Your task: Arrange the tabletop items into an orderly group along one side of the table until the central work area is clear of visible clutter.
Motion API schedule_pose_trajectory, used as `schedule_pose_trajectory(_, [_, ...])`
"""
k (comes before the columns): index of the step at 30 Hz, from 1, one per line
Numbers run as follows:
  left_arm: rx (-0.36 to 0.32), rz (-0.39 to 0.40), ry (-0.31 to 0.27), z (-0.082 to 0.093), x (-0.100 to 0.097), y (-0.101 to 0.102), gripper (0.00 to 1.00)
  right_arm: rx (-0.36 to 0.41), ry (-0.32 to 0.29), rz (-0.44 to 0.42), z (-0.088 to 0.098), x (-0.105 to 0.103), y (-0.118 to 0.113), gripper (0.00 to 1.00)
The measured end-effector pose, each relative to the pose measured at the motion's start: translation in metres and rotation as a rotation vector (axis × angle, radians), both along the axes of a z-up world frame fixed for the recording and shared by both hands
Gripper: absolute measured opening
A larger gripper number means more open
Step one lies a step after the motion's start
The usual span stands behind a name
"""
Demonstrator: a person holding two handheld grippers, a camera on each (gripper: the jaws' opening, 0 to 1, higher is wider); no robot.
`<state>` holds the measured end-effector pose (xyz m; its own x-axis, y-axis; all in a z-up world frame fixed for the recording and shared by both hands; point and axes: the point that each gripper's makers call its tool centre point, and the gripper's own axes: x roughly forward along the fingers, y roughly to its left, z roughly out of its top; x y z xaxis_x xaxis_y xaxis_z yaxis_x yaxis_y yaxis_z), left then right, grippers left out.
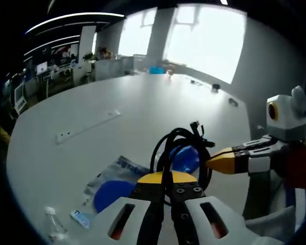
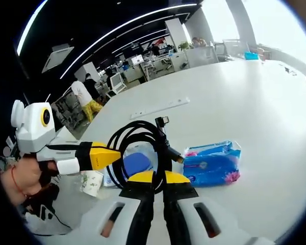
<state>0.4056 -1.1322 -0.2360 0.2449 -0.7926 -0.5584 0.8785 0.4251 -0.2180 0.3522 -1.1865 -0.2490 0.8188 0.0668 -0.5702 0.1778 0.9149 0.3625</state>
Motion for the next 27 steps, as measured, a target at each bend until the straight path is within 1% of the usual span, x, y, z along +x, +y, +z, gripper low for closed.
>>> schedule_pose_trajectory(11, [-0.007,0.003,0.000,0.004,-0.013,-0.011,0.00,-0.008,-0.001,0.007,0.005,-0.012,-0.012,0.02])
schedule_pose_trajectory(22, [-0.009,0.005,0.019,0.000,-0.029,-0.022,0.00,0.004,0.021,0.010,0.002,-0.027,-0.024,0.02])
schedule_pose_trajectory(27, [-0.007,0.008,0.032,-0.004,-0.036,-0.027,0.00,0.011,0.032,0.010,-0.001,-0.035,-0.029,0.02])
